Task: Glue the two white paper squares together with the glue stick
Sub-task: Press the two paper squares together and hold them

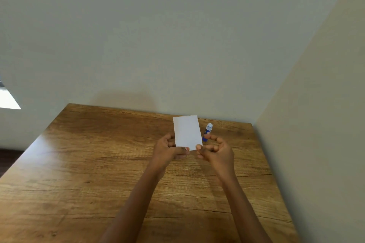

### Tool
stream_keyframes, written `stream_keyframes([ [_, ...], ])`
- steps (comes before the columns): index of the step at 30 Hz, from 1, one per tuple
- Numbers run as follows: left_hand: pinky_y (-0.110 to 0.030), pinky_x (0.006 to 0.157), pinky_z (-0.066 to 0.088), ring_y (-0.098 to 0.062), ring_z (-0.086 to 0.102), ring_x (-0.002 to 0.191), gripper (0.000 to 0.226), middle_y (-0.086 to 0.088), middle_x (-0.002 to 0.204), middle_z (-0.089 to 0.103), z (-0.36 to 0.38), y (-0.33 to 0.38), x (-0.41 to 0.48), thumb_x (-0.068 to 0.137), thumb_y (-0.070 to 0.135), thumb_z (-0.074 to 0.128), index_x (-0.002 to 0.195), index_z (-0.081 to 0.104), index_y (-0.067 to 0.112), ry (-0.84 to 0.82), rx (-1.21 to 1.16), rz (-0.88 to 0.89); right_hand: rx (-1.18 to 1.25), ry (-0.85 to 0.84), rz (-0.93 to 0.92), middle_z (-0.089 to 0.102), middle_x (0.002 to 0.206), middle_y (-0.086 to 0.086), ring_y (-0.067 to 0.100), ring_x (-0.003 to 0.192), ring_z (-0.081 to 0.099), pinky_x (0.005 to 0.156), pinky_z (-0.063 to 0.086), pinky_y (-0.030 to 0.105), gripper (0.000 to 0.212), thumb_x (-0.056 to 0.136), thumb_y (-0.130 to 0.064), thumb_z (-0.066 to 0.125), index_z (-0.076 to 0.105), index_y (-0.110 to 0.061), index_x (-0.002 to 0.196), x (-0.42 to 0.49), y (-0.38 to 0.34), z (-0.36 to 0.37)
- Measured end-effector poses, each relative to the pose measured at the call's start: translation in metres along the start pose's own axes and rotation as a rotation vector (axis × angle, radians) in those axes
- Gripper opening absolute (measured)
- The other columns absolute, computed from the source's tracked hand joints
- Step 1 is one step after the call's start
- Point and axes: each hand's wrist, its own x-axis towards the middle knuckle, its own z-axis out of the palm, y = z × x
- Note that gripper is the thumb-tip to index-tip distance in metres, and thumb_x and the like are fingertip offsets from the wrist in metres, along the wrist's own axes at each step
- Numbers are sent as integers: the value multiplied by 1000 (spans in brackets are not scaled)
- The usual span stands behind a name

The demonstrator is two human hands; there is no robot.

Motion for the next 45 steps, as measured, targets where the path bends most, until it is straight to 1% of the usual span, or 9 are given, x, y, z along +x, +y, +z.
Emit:
stream_keyframes([
  [6, -28, 65, 58, -21, 72, 80, 49, -9, 99, 73, 2, -4, 1, 72, -4, 72, 116, 56, 8, -1, -9, -1, -3, -67, 48, 75, 81, 9, 19, 75, 73, 66, 60, 29, 26, 75, -6, 76, 67, -2, 99, 3, 5, -6],
  [11, -29, 72, 57, -21, 69, 93, 44, -7, 102, 73, 0, -5, 1, 73, 0, 72, 113, 59, 11, 1, -1, 71, 221, -141, 170, 73, 94, 19, 27, 83, 72, 69, 60, 31, 25, 76, -3, 73, 63, 3, 98, 3, 4, -5],
  [15, -25, 71, 55, -19, 67, 90, 30, -7, 98, 73, 1, -5, 0, 79, 3, 69, 107, 62, 8, 14, -107, 133, 369, -151, 209, 68, 84, 14, 19, 75, 71, 64, 58, 24, 19, 79, -1, 69, 63, 4, 96, -1, 2, 2],
  [20, -32, 83, 55, -20, 68, 96, 30, -5, 98, 74, 18, -10, -8, 77, 5, 71, 105, 64, 12, 39, -269, 147, 449, -157, 224, 72, 79, 10, 16, 72, 72, 63, 58, 23, 20, 79, 0, 68, 65, 3, 98, -2, 2, 8],
  [25, -28, 77, 56, -18, 70, 89, 28, -5, 92, 75, 32, -10, -10, 79, 1, 66, 105, 65, 12, 79, -357, 113, 486, -165, 251, 75, 74, 7, 12, 67, 72, 58, 57, 20, 16, 78, 2, 66, 65, 0, 94, -5, 1, 12],
  [30, -27, 74, 56, -19, 70, 90, 29, -8, 96, 75, 27, -4, -9, 77, 2, 68, 104, 66, 11, 88, -375, 89, 484, -200, 274, 75, 76, 8, 13, 70, 72, 60, 58, 21, 27, 77, 1, 67, 62, 5, 103, -4, -1, 12],
  [37, -23, 64, 54, -17, 69, 84, 26, -7, 96, 73, 13, 1, -5, 80, -1, 62, 104, 68, 8, 69, -300, 71, 349, -375, 274, 74, 85, 9, 20, 87, 71, 84, 57, 34, 38, 73, 9, 69, 60, 1, 110, -6, -7, 4],
  [41, -24, 64, 53, -14, 67, 79, 22, -3, 89, 73, 4, 5, -3, 73, 8, 67, 94, 71, 12, 9, -237, 57, 303, -357, 240, 74, 77, 5, 18, 84, 72, 74, 58, 27, 37, 76, 9, 67, 59, 1, 111, -3, -12, -3],
  [45, -22, 63, 52, -17, 64, 80, 19, -5, 92, 71, -7, 9, -1, 79, 0, 63, 96, 69, 7, 3, -142, -2, 381, -253, 250, 72, 94, 16, 22, 84, 71, 69, 60, 28, 31, 83, 10, 57, 57, 4, 113, 6, -15, -20],
])
